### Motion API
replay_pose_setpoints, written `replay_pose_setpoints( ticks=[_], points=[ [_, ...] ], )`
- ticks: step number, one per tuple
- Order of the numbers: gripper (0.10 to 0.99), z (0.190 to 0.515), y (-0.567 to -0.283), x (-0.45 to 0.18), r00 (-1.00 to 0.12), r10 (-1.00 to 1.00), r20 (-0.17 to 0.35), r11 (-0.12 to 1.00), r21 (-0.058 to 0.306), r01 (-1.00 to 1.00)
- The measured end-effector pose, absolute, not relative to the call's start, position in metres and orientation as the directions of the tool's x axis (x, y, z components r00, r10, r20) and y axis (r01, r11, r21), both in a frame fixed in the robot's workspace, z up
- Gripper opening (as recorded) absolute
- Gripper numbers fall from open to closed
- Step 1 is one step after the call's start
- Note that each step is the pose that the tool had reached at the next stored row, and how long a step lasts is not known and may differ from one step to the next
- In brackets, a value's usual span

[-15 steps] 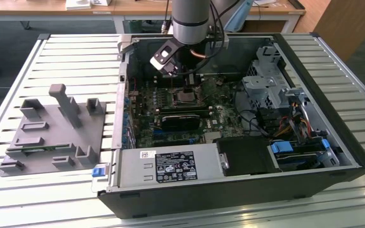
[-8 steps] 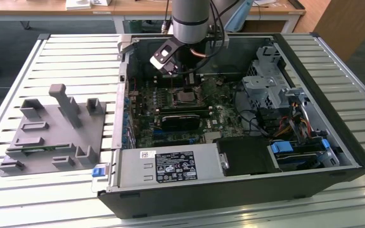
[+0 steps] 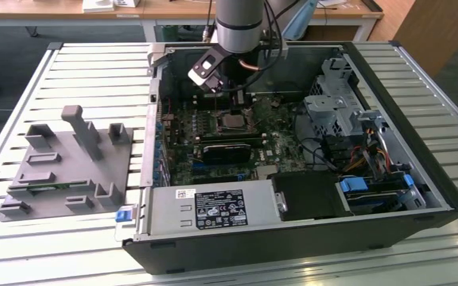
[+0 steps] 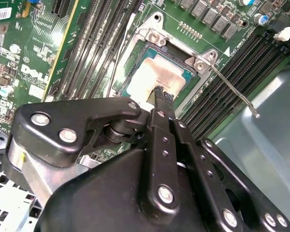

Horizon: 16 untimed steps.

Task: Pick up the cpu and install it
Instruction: 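Place the cpu into insertion slot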

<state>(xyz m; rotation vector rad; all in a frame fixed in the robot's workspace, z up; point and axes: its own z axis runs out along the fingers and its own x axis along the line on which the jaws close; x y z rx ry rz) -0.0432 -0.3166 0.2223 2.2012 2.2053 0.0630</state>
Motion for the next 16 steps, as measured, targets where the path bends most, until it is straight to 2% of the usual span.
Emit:
replay_pose_setpoints(
  ticks=[16],
  points=[
    [0.106,0.2295,-0.3166,-0.0432,-0.002,1.0,0.011,0.002,0.046,0.999]
  ],
)
